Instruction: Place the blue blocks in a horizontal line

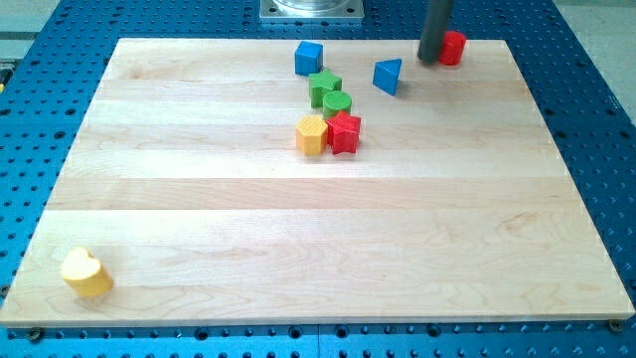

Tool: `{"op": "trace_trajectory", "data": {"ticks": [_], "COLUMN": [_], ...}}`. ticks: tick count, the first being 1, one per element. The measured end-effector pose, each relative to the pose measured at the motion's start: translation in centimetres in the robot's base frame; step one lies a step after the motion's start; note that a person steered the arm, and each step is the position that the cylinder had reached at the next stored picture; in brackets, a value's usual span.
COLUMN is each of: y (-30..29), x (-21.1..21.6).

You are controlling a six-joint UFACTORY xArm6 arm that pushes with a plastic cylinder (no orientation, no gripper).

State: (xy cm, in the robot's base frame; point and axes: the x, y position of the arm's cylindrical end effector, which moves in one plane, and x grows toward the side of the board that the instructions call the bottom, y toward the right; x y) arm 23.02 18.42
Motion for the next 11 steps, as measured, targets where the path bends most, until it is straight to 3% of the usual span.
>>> {"op": "trace_trajectory", "data": {"ticks": [1,2,3,4,5,6,7,9,10,11], "y": [1.0,-3.6,-10.7,-10.3,-5.0,-5.0,-12.5,-4.0,-3.2,-11.5], "x": [0.8,7.8,10.0,8.0,5.8,4.4,3.3,1.0,0.8,0.0]}}
